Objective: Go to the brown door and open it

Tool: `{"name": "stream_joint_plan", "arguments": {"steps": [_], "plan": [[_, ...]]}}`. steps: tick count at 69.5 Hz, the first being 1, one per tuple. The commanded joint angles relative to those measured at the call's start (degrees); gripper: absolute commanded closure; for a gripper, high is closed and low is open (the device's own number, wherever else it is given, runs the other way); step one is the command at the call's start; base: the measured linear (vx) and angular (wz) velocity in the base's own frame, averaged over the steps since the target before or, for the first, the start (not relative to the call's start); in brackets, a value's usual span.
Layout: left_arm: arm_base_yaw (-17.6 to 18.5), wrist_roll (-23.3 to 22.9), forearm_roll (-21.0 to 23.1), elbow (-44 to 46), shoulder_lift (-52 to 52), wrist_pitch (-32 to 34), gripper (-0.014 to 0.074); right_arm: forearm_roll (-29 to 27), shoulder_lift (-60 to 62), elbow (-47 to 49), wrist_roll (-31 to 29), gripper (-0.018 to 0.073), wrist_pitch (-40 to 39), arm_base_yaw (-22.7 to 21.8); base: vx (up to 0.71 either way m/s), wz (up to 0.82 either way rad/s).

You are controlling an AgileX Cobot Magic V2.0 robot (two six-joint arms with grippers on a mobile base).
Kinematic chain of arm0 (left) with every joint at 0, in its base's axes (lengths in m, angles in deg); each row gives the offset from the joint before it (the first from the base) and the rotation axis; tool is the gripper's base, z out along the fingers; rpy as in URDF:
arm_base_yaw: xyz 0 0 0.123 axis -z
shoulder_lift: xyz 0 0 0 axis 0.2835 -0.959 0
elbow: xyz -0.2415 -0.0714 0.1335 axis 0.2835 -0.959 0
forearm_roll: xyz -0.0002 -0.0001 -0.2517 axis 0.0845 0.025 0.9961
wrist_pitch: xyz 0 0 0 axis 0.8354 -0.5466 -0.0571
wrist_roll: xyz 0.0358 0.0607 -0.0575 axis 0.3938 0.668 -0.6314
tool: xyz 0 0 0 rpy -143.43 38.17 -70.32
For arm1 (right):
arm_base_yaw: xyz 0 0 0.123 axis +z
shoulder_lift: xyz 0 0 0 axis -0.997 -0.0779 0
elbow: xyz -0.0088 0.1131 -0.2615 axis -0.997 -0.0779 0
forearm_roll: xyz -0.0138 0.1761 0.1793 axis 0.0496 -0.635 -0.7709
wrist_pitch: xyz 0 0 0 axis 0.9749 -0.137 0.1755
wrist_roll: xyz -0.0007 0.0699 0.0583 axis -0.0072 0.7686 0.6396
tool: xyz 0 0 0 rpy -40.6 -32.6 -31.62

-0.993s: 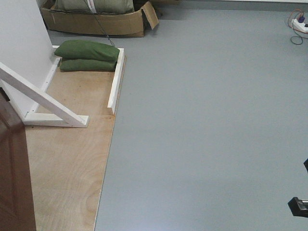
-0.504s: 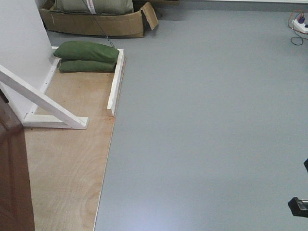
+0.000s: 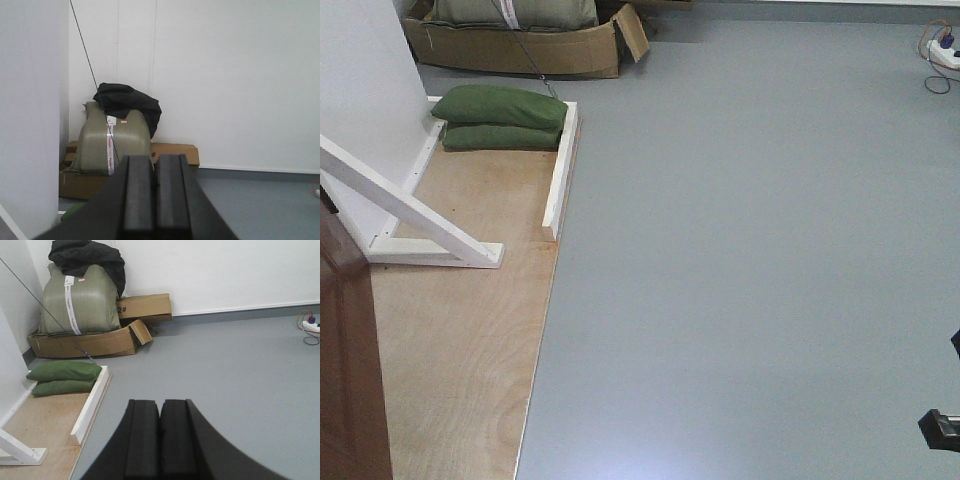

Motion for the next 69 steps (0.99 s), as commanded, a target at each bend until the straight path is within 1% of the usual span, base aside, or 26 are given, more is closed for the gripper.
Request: {"name": "stream_joint_plan", "arguments": {"steps": [1,8,17,22,26,29,30,34,35,37,39,41,42,43,45,46,48,50,52,53,54,62,65,67,69], "plan": [[0.37,-0.31,-0.2,-0.02,0.76,5.37,0.0586,0.27,0.49,-0.11,-0.51,0.0559,-4.58,0.06,0.0,0.0],[-0.4,-0.02,-1.07,4.59,-2.6,5.49,0.0586,0.27,0.49,-0.11,-0.51,0.0559,-4.58,0.06,0.0,0.0],[-2.36,0.37,-1.26,14.76,-8.63,5.57,0.0586,0.27,0.49,-0.11,-0.51,0.0559,-4.58,0.06,0.0,0.0],[-3.64,3.16,-1.26,21.32,-11.11,6.76,0.0586,0.27,0.49,-0.11,-0.51,0.0559,-4.58,0.06,0.0,0.0],[-4.68,6.75,-1.26,26.78,-12.44,8.93,0.0586,0.27,0.49,-0.11,-0.51,0.0559,-4.58,0.06,0.0,0.0],[-5.56,10.75,-1.26,29.94,-12.95,11.88,0.0586,0.27,0.49,-0.11,-0.51,0.0559,-4.58,0.06,0.0,0.0],[-5.68,11.36,-1.26,30.89,-13.09,12.42,0.0586,0.27,0.49,-0.11,-0.51,0.0559,-4.58,0.06,0.0,0.0],[-6.65,17.15,-1.2,34.09,-13.4,18.04,0.0586,0.27,0.49,-0.11,-0.51,0.0559,-4.58,0.06,0.0,0.0],[-6.77,17.85,-1.2,34.73,-13.39,18.78,0.0586,0.27,0.49,-0.11,-0.51,0.0559,-4.58,0.06,0.0,0.0],[-7.19,21.48,-1.07,35.79,-13.39,22.01,0.0586,0.27,0.49,-0.11,-0.51,0.0559,-4.58,0.06,0.0,0.0],[-7.75,24.52,-1.0,36.55,-13.39,26.62,0.0586,0.27,0.49,-0.11,-0.51,0.0559,-4.58,0.06,0.0,0.0],[-8.06,26.96,-0.83,37.1,-13.39,29.62,0.0586,0.27,0.49,-0.11,-0.51,0.0559,-4.58,0.06,0.0,0.0],[-8.29,29.5,-0.47,37.27,-13.39,31.73,0.0586,0.27,0.49,-0.11,-0.51,0.0559,-4.58,0.06,0.0,0.0],[-8.5,31.19,-0.28,37.39,-13.39,35.07,0.0586,0.27,0.49,-0.11,-0.51,0.0559,-4.58,0.06,0.0,0.0],[-9.05,34.65,0.76,37.58,-13.39,39.53,0.0586,0.27,0.49,-0.11,-0.51,0.0559,-4.58,0.06,0.0,0.0],[-9.14,36.31,1.11,37.57,-13.39,40.58,0.0586,0.27,0.49,-0.11,-0.51,0.0559,-4.58,0.06,0.0,0.0],[-9.54,39.46,3.56,37.72,-13.58,45.99,0.0586,0.27,0.49,-0.11,-0.51,0.0559,-4.58,0.06,0.0,0.0],[-9.85,41.42,5.52,37.77,-13.91,49.11,0.0586,0.27,0.49,-0.11,-0.51,0.0559,-4.58,0.06,0.0,0.0],[-10.18,43.79,9.14,37.77,-14.25,53.55,0.0586,0.27,0.49,-0.11,-0.51,0.0559,-4.58,0.06,0.0,0.0],[-10.32,44.31,10.75,37.77,-14.51,56.6,0.0586,0.27,0.49,-0.11,-0.51,0.0559,-4.58,0.06,0.0,0.0],[-10.45,44.56,11.64,37.77,-14.63,57.58,0.0586,0.27,0.49,-0.11,-0.51,0.0559,-4.58,0.06,0.0,0.0],[-11.46,45.06,25.27,37.77,-16.47,70.49,0.0586,0.27,0.49,-0.11,-0.51,0.0559,-4.58,0.06,0.0,0.0],[-12.14,46.17,29.96,38.18,-16.9,71.18,0.0586,0.27,0.49,-0.11,-0.51,0.0559,-4.58,0.06,0.0,0.0],[-12.61,48.79,33.87,38.53,-17.3,71.18,0.0586,0.27,0.49,-0.11,-0.51,0.0559,-4.58,0.06,0.0,0.0],[-13.27,51.83,36.68,39.01,-17.7,71.1,0.0586,0.27,0.49,-0.11,-0.51,0.0559,-4.58,0.06,0.0,0.0]]}}
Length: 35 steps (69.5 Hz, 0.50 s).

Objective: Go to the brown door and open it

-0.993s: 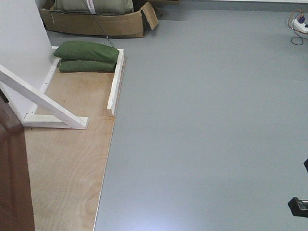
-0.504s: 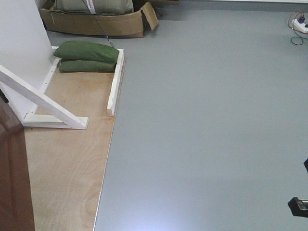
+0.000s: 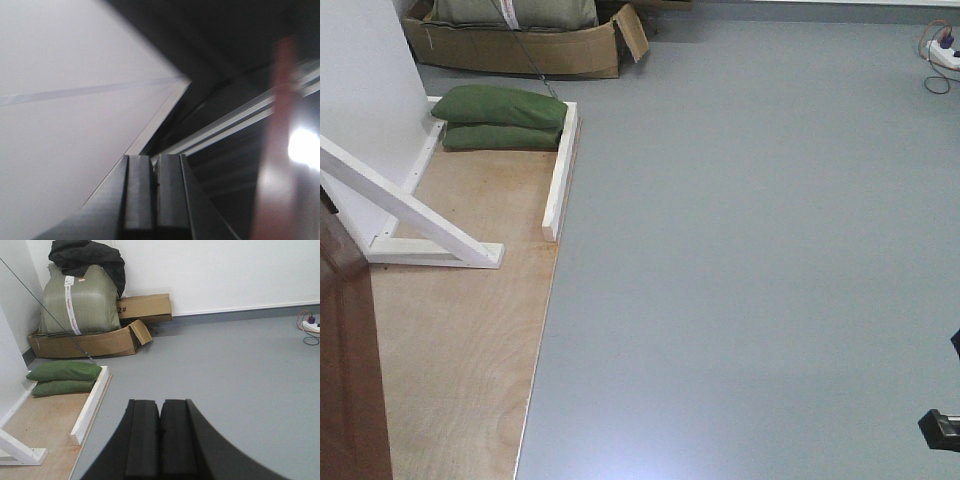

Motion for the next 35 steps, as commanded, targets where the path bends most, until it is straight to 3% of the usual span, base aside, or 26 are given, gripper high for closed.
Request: {"name": "stream_joint_plan", "arguments": {"steps": [1,11,17,26,35], "plan": [[-1.17,5.92,8.33,2.12,-2.83,8.05,0.0586,0.27,0.49,-0.11,-0.51,0.0559,-4.58,0.06,0.0,0.0],[-5.55,26.09,22.1,5.46,-7.02,8.05,0.0586,0.27,0.49,-0.11,-0.51,0.0559,-4.58,0.06,0.0,0.0],[-8.46,34.41,29.98,8.38,-9.7,8.05,0.0586,0.27,0.49,-0.11,-0.51,0.0559,-4.58,0.06,0.0,0.0],[-13.13,39.93,41.47,13.43,-13.42,8.05,0.0586,0.27,0.49,-0.11,-0.51,0.0559,-4.58,0.06,0.0,0.0],[-16.25,40.28,48.18,17.05,-17.6,8.05,0.0586,0.27,0.49,-0.11,-0.51,0.0559,-4.58,0.06,0.0,0.0]]}}
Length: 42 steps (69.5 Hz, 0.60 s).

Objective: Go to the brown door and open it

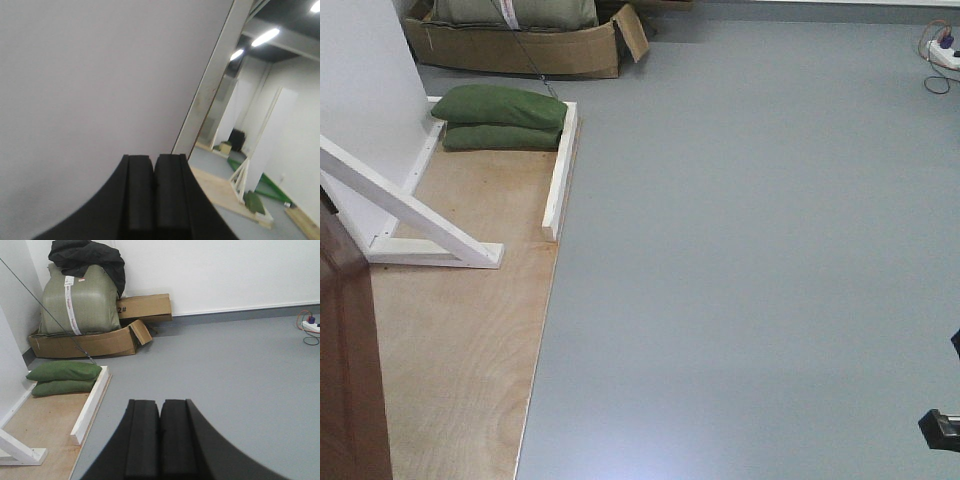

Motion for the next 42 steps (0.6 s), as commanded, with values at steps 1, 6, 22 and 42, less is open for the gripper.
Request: {"name": "stream_joint_plan", "arguments": {"steps": [1,6,22,42], "plan": [[-1.66,1.02,1.83,3.59,-3.68,6.61,0.0586,0.27,0.49,-0.11,-0.51,0.0559,-4.58,0.06,0.0,0.0],[-2.54,0.95,3.76,4.67,-5.92,6.61,0.0586,0.27,0.49,-0.11,-0.51,0.0559,-4.58,0.06,0.0,0.0],[-8.37,-0.49,7.54,7.84,-11.69,6.61,0.0586,0.27,0.49,-0.11,-0.51,0.0559,-4.58,0.06,0.0,0.0],[-15.15,-2.21,12.52,10.92,-17.86,6.04,0.0586,0.27,0.49,-0.11,-0.51,0.0559,-4.58,0.06,0.0,0.0]]}}
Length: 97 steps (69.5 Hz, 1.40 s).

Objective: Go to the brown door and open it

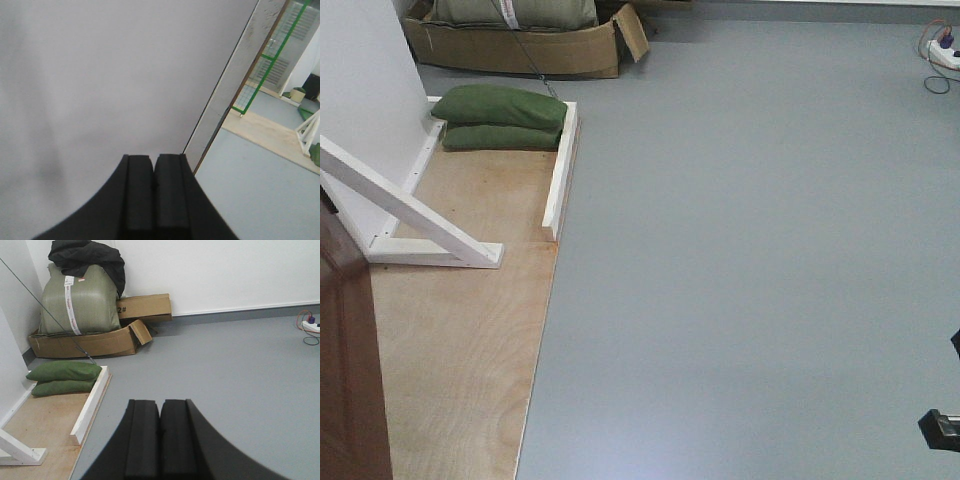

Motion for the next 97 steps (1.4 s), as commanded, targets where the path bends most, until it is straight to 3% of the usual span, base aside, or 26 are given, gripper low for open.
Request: {"name": "stream_joint_plan", "arguments": {"steps": [1,22,44,61,77,97], "plan": [[-0.72,-0.65,-2.44,2.29,-1.72,5.73,0.0586,0.27,0.49,-0.11,-0.51,0.0559,-4.58,0.06,0.0,0.0],[-0.72,-1.1,-0.94,2.29,-1.86,-11.88,0.0586,0.27,0.49,-0.11,-0.51,0.0559,-4.58,0.06,0.0,0.0],[-0.72,-1.1,4.35,2.1,1.45,-20.72,0.0586,0.27,0.49,-0.11,-0.51,0.0559,-4.58,0.06,0.0,0.0],[-0.66,-1.15,4.35,2.1,2.89,-28.81,0.0586,0.27,0.49,-0.11,-0.51,0.0559,-4.58,0.06,0.0,0.0],[-0.66,-8.56,4.35,2.1,1.48,-37.7,0.0586,0.27,0.49,-0.11,-0.51,0.0559,-4.58,0.06,0.0,0.0],[-0.24,-8.65,4.35,2.1,1.19,-53.43,0.0586,0.27,0.49,-0.11,-0.51,0.0559,-4.58,0.06,0.0,0.0]]}}
